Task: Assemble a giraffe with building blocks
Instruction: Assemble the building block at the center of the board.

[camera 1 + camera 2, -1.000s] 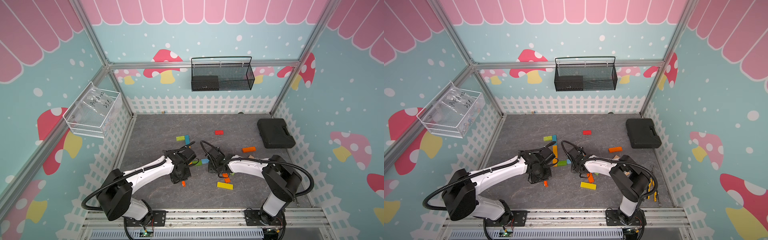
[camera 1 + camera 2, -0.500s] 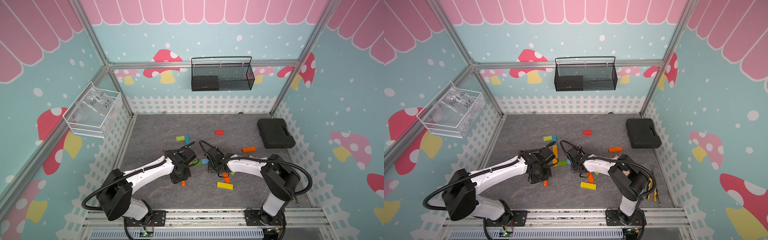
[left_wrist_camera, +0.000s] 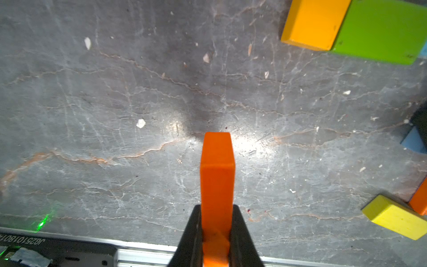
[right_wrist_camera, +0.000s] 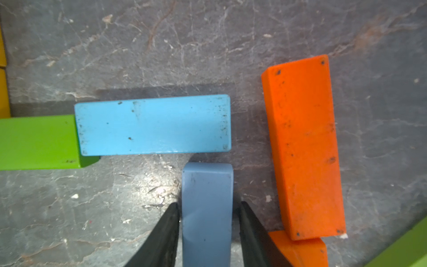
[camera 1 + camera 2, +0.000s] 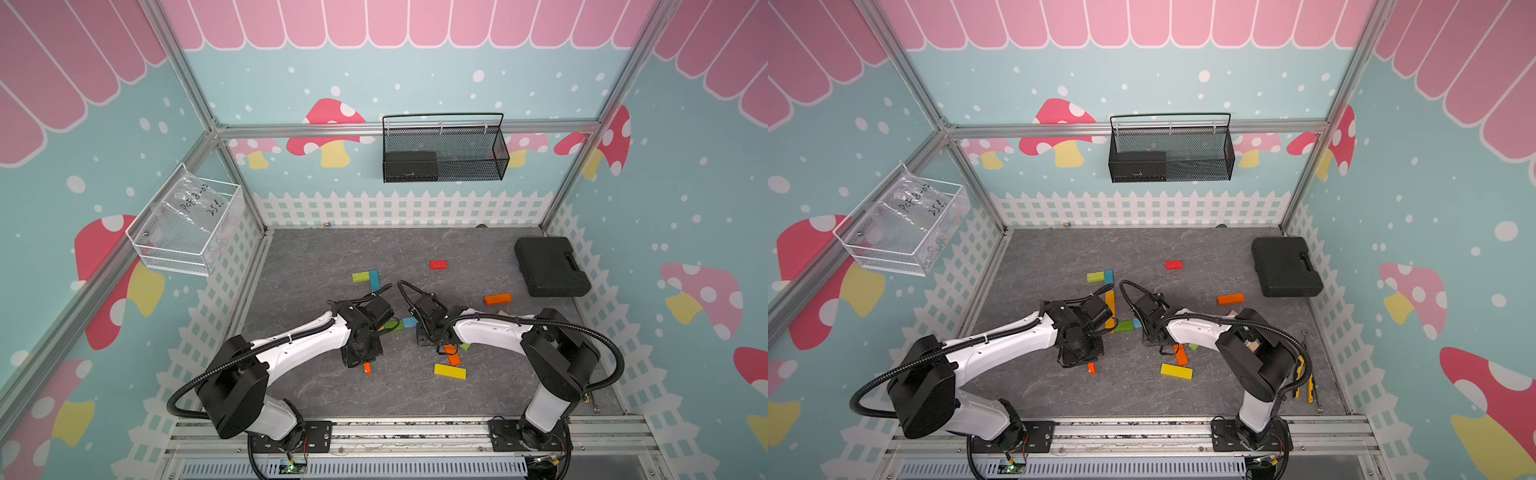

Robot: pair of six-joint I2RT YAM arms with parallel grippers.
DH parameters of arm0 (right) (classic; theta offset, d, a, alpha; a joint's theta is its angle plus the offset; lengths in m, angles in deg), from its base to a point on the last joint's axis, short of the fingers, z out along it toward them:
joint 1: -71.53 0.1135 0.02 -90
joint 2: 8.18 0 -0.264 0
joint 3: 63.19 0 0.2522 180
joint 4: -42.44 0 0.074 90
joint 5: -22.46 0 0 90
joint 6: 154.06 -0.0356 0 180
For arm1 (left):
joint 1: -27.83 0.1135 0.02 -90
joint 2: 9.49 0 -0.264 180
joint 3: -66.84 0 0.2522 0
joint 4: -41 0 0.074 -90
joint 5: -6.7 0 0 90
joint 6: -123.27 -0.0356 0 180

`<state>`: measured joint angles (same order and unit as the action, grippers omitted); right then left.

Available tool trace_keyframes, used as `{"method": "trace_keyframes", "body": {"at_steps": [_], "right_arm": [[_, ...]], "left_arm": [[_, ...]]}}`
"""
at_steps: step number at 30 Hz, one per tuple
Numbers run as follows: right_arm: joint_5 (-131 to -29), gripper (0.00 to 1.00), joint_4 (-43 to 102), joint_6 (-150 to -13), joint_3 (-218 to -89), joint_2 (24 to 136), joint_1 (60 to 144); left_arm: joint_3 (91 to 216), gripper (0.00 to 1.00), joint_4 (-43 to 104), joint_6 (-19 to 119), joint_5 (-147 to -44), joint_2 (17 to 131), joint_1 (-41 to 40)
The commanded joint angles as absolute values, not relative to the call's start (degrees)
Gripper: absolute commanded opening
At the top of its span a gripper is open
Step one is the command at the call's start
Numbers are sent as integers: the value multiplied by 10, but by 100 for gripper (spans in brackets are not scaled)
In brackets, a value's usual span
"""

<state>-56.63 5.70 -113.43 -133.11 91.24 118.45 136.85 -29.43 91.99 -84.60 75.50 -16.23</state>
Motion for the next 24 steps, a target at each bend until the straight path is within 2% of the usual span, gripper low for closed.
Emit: {"method": "trace_keyframes", "body": {"at_steps": [1, 11, 18, 24], "right_arm": [[-571, 50, 33, -1121, -1349, 905, 1182], [-534, 56, -62, -1067, -1446, 782, 1168], [-493, 57, -71, -1052, -1429, 692, 1105], [-497, 56, -57, -1036, -1395, 653, 1065]], "left_arm": [[1376, 17, -289, 918, -841, 761, -167], [1418, 17, -350, 902, -796, 783, -173], [1486, 17, -451, 900, -721, 880, -213], [1536, 17, -479, 910, -689, 973, -246]]}}
